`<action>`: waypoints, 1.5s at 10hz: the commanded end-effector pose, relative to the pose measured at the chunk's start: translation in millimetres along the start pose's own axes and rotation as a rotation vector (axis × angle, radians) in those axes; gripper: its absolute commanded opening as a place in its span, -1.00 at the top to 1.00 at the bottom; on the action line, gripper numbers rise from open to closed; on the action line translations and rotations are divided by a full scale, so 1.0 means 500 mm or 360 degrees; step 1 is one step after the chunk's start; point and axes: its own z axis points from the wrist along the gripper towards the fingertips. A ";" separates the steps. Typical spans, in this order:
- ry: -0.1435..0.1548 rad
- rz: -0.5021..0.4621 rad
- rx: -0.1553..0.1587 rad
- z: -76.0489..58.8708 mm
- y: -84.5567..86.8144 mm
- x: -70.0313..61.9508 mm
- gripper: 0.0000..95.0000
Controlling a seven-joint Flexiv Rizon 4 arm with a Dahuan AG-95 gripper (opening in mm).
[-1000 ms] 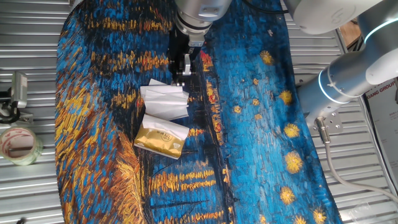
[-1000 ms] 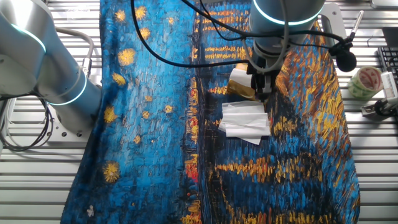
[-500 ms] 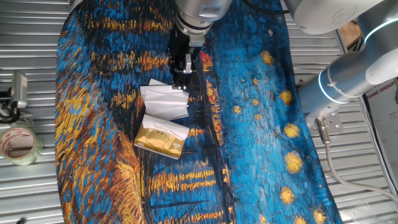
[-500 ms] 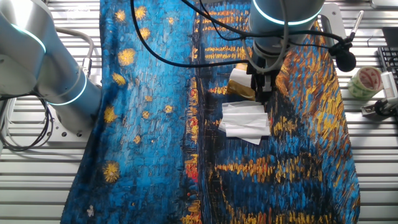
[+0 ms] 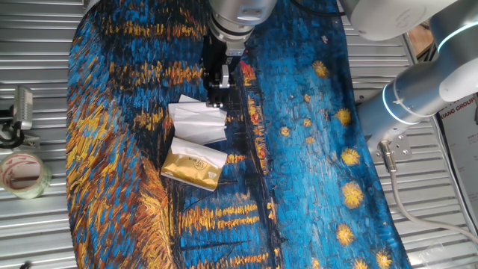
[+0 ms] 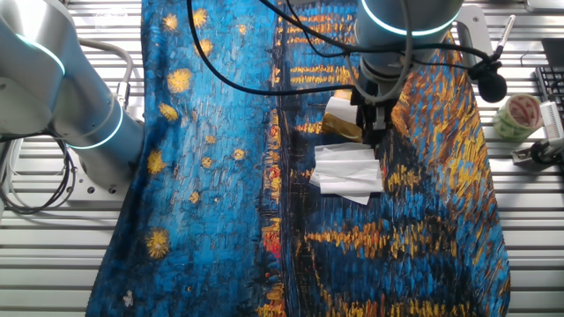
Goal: Pull out a napkin
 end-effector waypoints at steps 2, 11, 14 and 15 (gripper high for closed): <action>0.0002 -0.0005 -0.0001 -0.001 0.000 0.001 -0.20; 0.0010 -0.0001 -0.0015 -0.003 0.000 0.002 0.20; 0.0019 0.0000 -0.0025 -0.003 0.001 0.002 0.20; 0.0021 -0.0001 -0.0031 -0.003 0.001 0.002 0.20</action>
